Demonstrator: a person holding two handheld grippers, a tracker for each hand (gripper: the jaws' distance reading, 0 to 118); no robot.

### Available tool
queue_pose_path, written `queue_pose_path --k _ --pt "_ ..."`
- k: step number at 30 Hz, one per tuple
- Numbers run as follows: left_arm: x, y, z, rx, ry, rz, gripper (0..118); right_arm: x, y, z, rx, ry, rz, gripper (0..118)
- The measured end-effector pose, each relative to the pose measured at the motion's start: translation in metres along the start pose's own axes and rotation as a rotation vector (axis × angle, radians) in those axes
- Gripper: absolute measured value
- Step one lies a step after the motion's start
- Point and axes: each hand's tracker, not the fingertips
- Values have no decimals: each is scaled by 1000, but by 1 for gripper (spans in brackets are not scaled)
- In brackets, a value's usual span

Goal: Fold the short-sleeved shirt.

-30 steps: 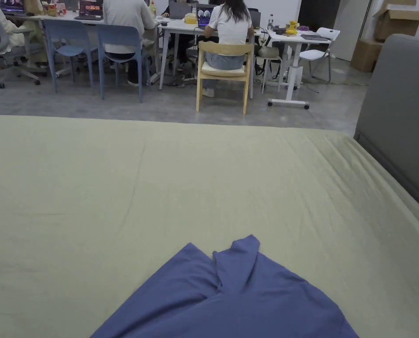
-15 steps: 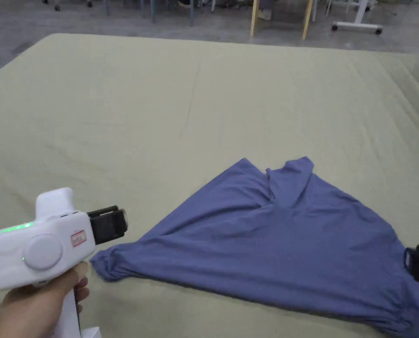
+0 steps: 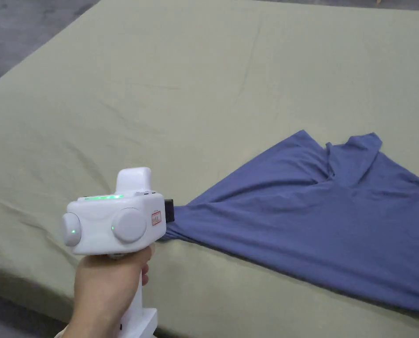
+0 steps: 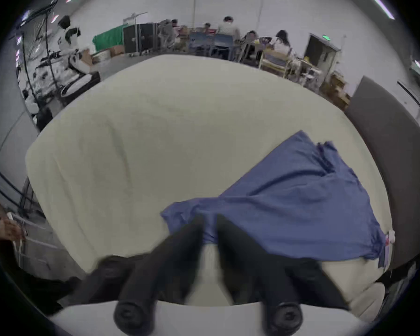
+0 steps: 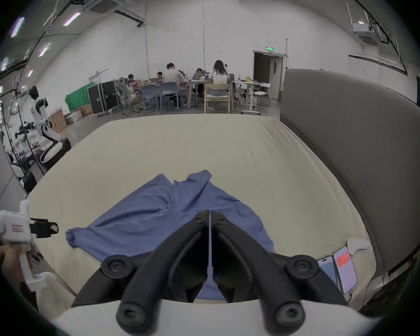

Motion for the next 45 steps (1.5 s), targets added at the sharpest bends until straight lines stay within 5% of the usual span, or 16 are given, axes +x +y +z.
queue_pose_path --k 2,3,9,11,12,13,20,21,22,23,24,30,35,38,42,45 --pt "-9 -3 -26 -60 80 5 73 1 2 -5 3 -9 18 5" --pt "-9 -4 -39 -122 109 25 118 2 2 -7 0 -12 21 5" --pt "-3 -12 -93 -168 107 6 118 9 -5 -32 -57 -6 21 5" --pt "-3 -7 -94 -148 131 -28 97 12 -7 -42 -81 -13 26 5" --pt "-4 -6 -92 -124 122 -41 17 14 -8 -46 -94 -12 24 5" --pt "-6 -7 -91 -138 3 20 0 18 -10 -51 -105 -8 23 5" --pt "-5 11 -55 4 -55 39 0 62 0 -116 -222 43 35 5" --pt "-3 15 -49 13 -84 31 0 70 6 -135 -236 69 18 14" --pt "-2 18 -43 24 -89 20 0 81 11 -157 -252 109 10 46" --pt "-1 22 -37 30 -93 27 0 86 17 -180 -281 130 20 102" --pt "-1 25 -33 35 -107 23 0 89 20 -201 -305 139 29 117" --pt "27 35 -17 50 -140 14 0 92 5 -321 -516 -49 166 117" --pt "36 41 -25 21 -129 -11 0 86 -17 -362 -632 -73 116 114" --pt "40 41 -29 15 -120 -23 0 73 -19 -352 -618 -60 138 88" --pt "33 43 -32 13 -113 6 0 48 -13 -315 -530 -96 265 4" --pt "28 42 -33 21 -107 21 0 47 -10 -276 -468 54 139 4"
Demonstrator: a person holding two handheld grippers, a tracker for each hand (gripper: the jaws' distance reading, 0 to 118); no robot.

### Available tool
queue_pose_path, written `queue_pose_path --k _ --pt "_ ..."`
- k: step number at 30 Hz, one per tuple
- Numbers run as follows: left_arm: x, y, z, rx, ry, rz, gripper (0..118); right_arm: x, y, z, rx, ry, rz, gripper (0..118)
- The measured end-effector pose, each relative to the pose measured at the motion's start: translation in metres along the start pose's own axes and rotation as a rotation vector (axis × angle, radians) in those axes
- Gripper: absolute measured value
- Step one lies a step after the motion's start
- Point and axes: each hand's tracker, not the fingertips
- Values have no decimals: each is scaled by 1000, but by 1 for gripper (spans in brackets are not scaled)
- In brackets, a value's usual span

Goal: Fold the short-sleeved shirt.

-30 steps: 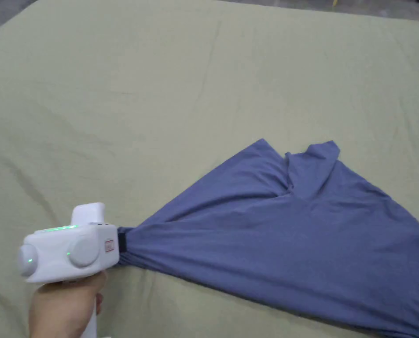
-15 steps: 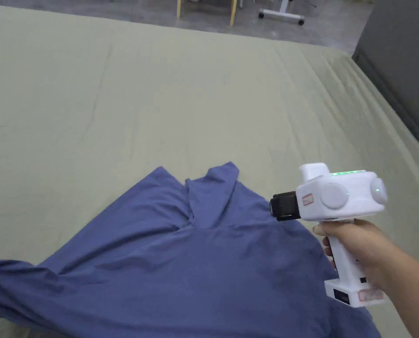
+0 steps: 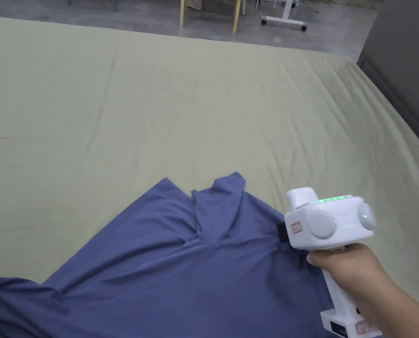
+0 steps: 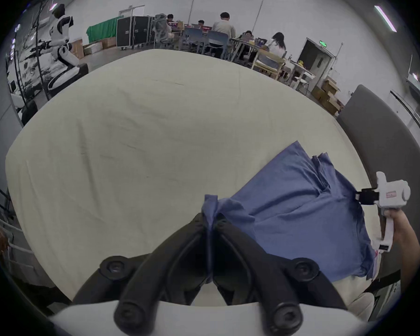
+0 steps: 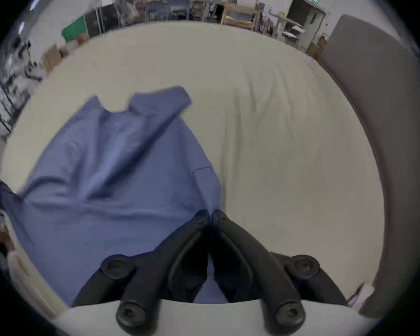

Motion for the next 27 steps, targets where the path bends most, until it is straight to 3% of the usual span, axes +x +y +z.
queue_pose_path --k 1,3,7,11,13,18,22,25,27 --pt "0 0 0 0 6 10 0 8 -1 11 9 -1 -66 4" --pt "-3 0 1 -1 5 29 0 14 -7 44 90 -1 -120 4" --pt "7 14 13 33 -27 41 0 45 1 120 316 -55 -110 4" --pt "40 57 34 155 -71 25 0 66 10 220 556 -206 -75 4" --pt "60 84 40 226 -100 59 0 75 16 258 627 -245 -105 4" --pt "109 175 61 355 -146 7 0 95 56 325 699 -301 -89 4" --pt "134 259 98 461 -184 -20 0 102 102 365 760 -406 -10 4" --pt "146 319 113 477 -142 -33 0 116 146 383 763 -396 -28 4" --pt "146 352 125 496 -148 -26 0 119 171 387 769 -450 -7 4"
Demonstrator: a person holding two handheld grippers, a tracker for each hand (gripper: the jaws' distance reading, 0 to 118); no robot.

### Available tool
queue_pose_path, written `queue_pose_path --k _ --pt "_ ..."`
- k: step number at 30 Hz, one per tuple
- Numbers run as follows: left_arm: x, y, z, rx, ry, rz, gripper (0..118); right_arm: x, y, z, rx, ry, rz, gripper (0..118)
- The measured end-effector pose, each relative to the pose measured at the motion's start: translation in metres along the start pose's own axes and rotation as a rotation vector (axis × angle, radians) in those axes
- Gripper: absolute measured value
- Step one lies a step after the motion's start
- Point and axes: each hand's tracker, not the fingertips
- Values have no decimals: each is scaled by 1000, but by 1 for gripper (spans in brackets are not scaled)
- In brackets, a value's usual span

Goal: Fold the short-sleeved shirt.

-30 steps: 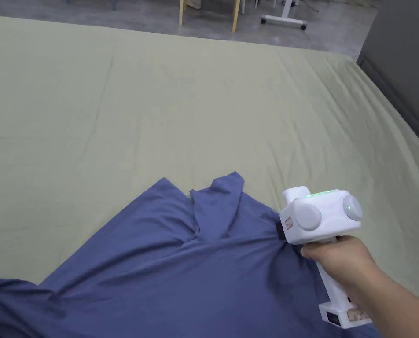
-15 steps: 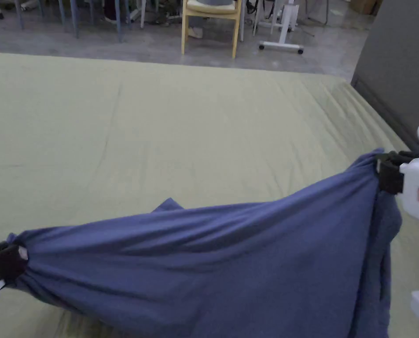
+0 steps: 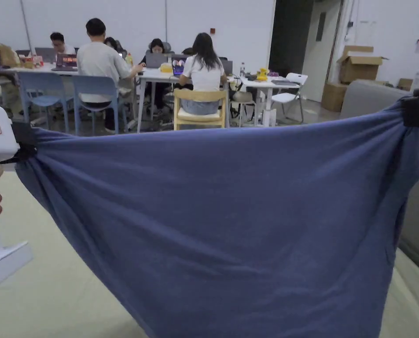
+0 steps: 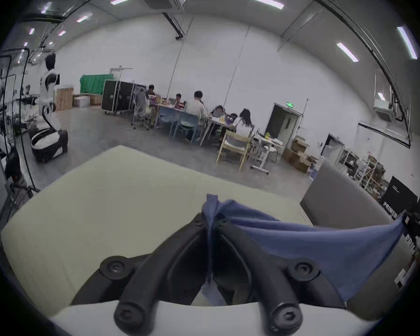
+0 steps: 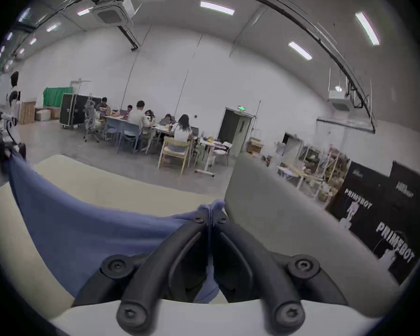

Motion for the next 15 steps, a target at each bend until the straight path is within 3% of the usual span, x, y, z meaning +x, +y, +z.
queue_pose_path --k 6,15 --pt "5 68 -7 71 36 -13 0 -5 50 -33 5 -7 6 4" --pt "-1 98 -35 140 60 -47 0 -24 87 -78 -23 24 28 4"
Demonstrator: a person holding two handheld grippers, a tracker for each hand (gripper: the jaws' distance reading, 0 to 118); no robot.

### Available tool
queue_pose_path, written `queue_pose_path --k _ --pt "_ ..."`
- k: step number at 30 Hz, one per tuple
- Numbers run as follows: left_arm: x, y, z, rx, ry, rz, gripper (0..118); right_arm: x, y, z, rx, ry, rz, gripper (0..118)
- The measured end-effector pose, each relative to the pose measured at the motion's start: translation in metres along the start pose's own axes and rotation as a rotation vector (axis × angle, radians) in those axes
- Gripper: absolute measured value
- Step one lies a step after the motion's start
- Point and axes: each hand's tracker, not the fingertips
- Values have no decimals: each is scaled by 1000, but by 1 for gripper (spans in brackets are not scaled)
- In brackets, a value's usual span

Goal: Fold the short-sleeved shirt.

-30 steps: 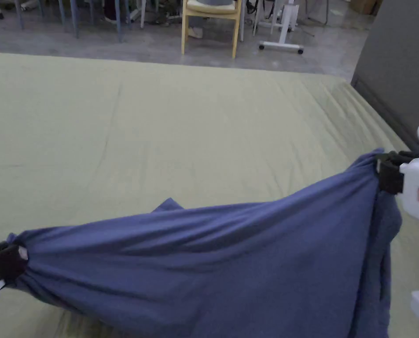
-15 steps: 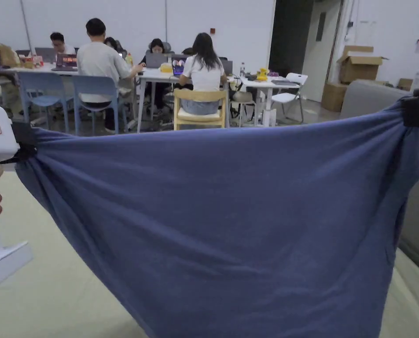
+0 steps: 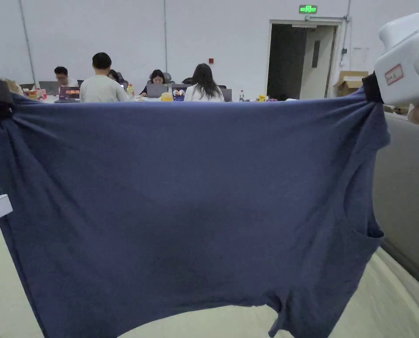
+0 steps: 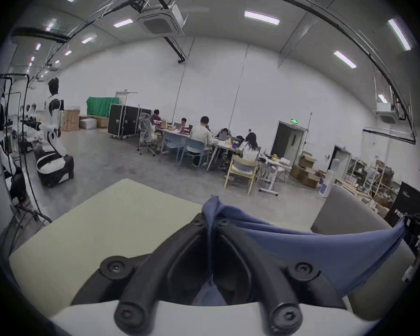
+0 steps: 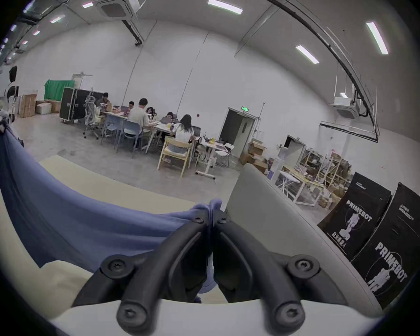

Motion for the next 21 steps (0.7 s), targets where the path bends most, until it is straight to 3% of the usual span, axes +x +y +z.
queue_pose_path --k 12,21 --pt "-2 -13 -36 -37 33 -88 0 -37 -4 -56 -55 23 22 4" --pt "-21 -161 -100 -358 48 -136 0 -112 -151 -104 -302 206 30 4"
